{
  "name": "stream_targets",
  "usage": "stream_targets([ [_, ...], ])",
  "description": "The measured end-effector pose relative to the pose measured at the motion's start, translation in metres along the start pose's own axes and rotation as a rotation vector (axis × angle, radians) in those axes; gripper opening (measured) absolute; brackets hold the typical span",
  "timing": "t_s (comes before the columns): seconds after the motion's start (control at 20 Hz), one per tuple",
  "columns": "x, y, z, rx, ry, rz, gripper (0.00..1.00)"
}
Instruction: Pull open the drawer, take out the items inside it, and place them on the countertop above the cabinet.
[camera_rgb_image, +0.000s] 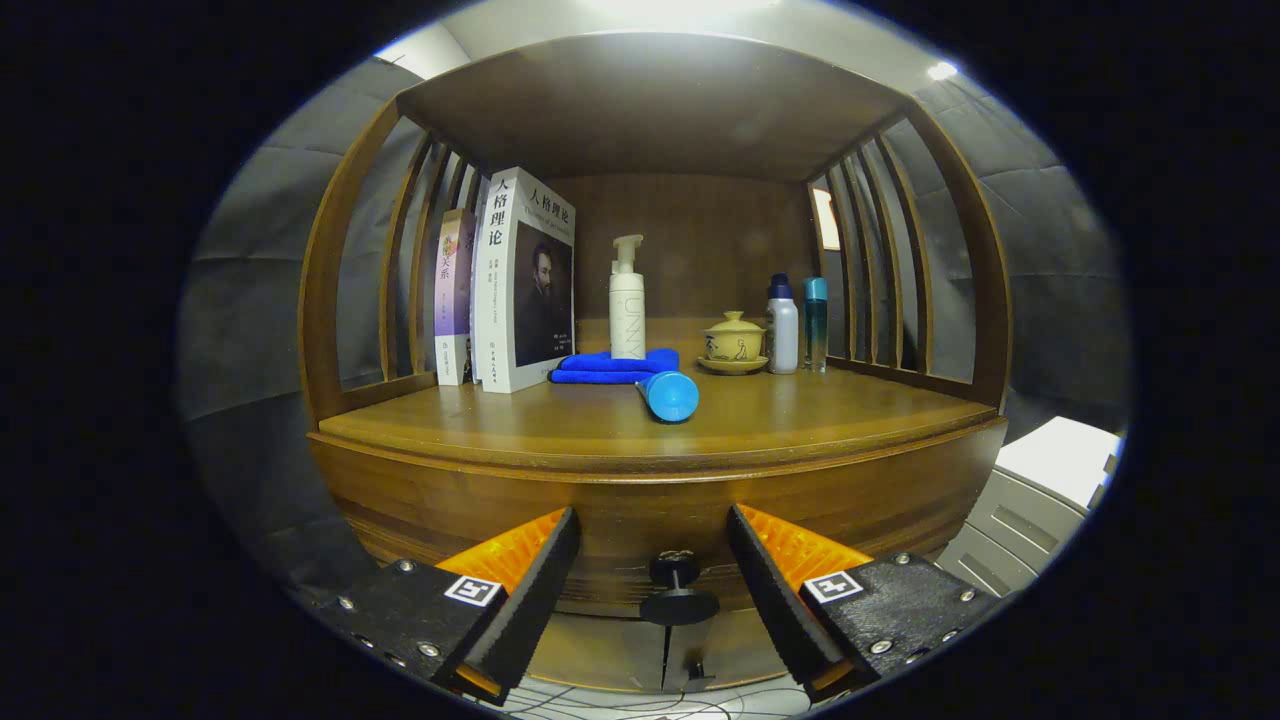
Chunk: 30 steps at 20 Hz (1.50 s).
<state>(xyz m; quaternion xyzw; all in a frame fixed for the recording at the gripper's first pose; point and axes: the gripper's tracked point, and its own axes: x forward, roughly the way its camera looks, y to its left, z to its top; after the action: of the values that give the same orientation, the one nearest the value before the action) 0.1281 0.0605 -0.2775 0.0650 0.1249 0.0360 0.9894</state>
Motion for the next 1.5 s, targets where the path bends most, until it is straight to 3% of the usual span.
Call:
stream_targets([
  [0.3, -0.032, -0.018, 0.083, 0.022, -0.078, 0.030, 0.94],
  [0.5, -0.069, -0.027, 0.159, -0.037, -0.125, 0.047, 0.94],
  [0.8, -0.125, -0.012, 0.243, -0.068, -0.219, 0.092, 0.94],
  [1.15, -0.152, -0.018, 0.263, -0.105, -0.266, 0.086, 0.93],
  [1.3, -0.149, -0.031, 0.257, -0.152, -0.267, 0.027, 0.93],
  [1.5, -0.133, -0.020, 0.235, -0.128, -0.215, 0.060, 0.93],
])
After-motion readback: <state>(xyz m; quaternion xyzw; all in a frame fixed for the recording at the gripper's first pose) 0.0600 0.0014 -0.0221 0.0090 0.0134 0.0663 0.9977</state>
